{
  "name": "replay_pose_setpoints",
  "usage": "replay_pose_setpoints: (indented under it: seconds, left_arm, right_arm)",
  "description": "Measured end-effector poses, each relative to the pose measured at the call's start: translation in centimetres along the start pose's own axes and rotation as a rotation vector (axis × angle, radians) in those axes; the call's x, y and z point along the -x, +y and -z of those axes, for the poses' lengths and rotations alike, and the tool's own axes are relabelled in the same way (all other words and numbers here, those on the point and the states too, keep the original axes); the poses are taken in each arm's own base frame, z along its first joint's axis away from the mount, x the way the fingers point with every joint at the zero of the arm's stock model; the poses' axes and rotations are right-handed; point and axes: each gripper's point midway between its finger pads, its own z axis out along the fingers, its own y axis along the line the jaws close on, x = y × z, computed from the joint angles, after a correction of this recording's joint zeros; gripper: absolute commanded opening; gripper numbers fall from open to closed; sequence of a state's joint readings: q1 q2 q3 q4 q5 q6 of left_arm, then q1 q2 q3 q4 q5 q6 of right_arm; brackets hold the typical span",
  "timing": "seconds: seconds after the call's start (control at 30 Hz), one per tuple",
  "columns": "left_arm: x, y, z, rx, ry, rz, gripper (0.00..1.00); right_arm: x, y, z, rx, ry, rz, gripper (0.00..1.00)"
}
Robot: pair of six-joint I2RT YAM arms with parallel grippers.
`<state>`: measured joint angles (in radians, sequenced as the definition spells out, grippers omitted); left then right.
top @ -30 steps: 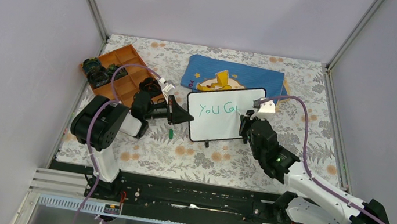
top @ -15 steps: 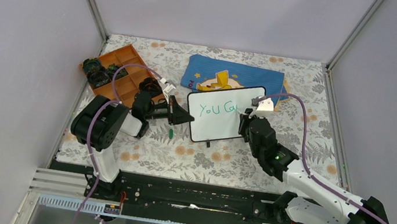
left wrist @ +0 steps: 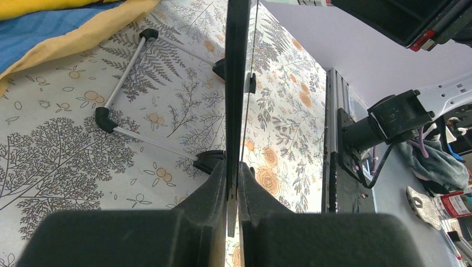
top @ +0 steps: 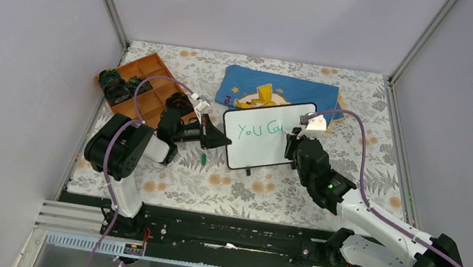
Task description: Write a sentence on the whiteboard
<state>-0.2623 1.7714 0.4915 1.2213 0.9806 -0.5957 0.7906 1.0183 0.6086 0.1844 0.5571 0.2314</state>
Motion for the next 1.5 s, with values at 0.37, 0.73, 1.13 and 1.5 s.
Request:
replay_pose_setpoints:
  seconds: [0.37,0.73,1.13,1.5]
  left_arm:
    - [0.0,0.0,0.0,0.0,0.001,0.0,0.0]
    - [0.0,0.0,0.0,0.001,0.003,0.0,0.0]
    - [0.0,0.0,0.0,0.002,0.004,-0.001,0.0]
    - [0.0,-0.1,0.0,0.001,0.005,-0.001,0.0]
  right_arm:
    - [0.7,-0.4,-0.2,-0.014,-0.014,-0.009,0.0]
    - [1.0,-0.9,-0.4,-0.03,-0.018,-0.016,0.0]
    - [0.1,-1.5,0.0,-0.039,-0.002,-0.024,0.0]
    - [-0.5,-1.9,0.4,-0.043,0.015,-0.027,0.0]
